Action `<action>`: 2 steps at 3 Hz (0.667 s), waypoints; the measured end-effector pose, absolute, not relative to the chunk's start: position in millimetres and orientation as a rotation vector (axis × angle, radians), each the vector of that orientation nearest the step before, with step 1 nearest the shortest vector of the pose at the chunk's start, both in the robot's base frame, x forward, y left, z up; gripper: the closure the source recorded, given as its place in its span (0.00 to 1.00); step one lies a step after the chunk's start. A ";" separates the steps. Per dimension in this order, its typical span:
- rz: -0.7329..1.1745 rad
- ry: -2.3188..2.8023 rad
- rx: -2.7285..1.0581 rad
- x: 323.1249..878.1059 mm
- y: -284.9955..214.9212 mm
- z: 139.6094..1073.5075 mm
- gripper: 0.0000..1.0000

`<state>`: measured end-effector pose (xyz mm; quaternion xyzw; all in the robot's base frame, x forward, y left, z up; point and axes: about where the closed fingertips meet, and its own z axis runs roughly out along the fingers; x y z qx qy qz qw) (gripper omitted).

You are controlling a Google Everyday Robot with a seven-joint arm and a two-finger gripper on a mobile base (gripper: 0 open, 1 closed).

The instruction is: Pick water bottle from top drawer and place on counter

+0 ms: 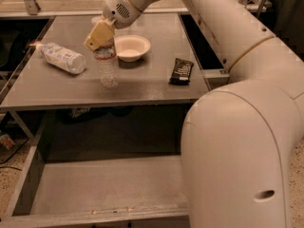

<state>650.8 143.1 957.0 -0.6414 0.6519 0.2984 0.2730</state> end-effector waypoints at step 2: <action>0.803 1.754 -1.726 650.8 143.1 959.2 0.81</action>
Offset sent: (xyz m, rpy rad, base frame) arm 0.0000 0.0000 0.0021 0.0000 0.0000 0.0000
